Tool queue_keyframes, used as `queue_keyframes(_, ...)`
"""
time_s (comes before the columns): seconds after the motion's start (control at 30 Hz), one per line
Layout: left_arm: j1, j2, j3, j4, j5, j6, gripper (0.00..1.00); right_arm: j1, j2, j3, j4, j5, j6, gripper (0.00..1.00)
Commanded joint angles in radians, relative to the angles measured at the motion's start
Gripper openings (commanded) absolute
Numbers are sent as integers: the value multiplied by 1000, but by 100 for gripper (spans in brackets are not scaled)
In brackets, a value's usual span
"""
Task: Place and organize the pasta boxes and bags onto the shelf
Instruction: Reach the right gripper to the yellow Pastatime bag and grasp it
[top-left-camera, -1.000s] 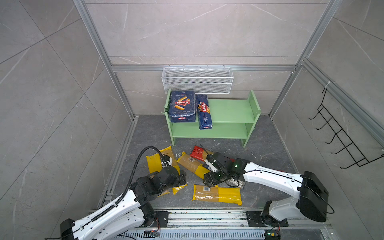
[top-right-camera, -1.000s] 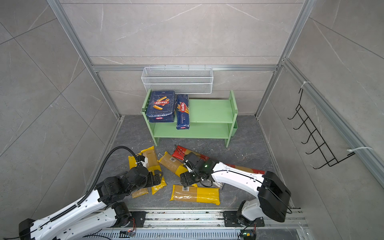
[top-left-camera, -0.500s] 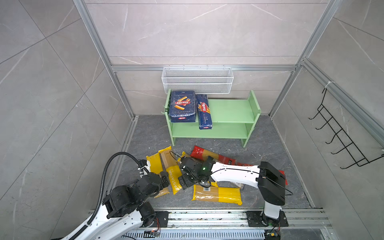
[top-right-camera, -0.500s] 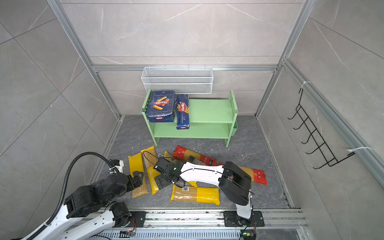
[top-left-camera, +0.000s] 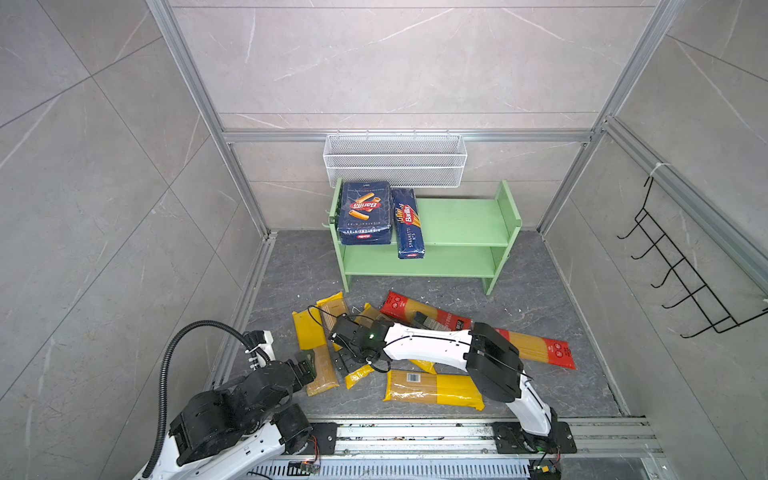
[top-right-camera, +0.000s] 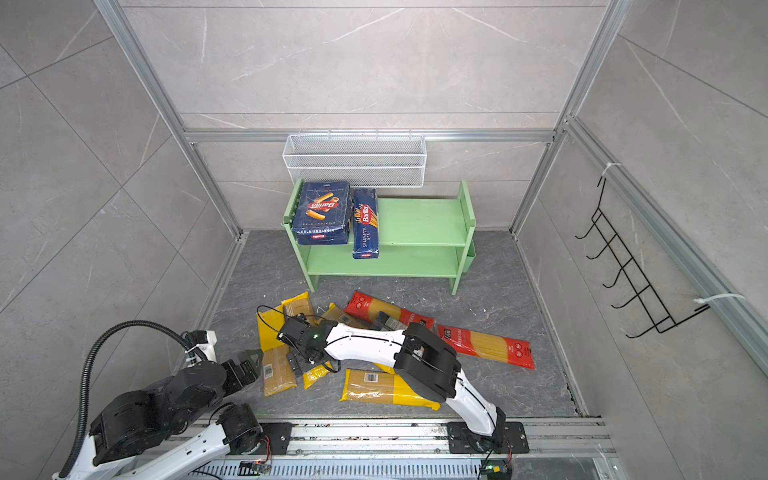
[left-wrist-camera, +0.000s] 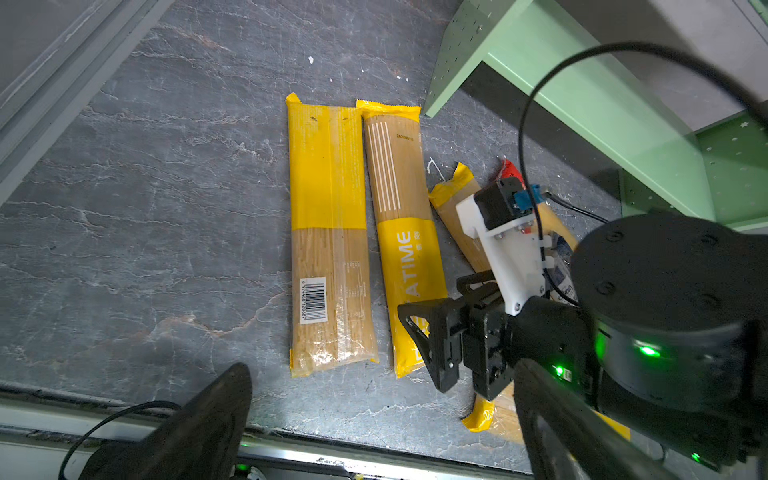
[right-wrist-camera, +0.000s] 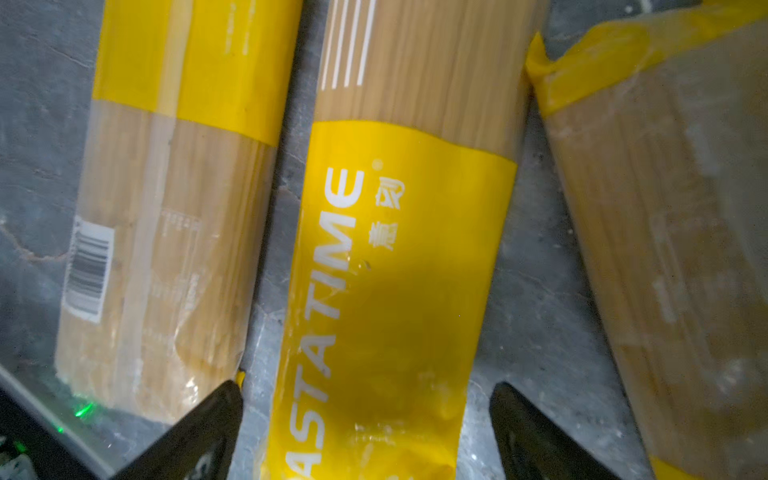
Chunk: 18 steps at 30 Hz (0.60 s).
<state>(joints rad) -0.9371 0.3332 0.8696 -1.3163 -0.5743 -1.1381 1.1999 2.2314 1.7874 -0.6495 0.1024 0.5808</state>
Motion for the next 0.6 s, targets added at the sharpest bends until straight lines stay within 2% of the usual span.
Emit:
queue_keyframes(0.0,3,-14,31,-34,-32,-5,100,13,78,80,-115,34,20,95)
queue_keyframes(0.1,3,-22,38,-35,-35,2,100,16,118,113,-163,34,32,95)
queue_keyframes(0.27,1,-38,35,-24,-39,16,100,35,117,53,-165,60,65,94)
queue_keyframes(0.37,1,-40,27,-9,-35,26,100,49,126,10,-145,54,93,94)
queue_keyframes(0.57,1,-59,25,-4,-25,28,100,69,149,-76,-69,15,154,88)
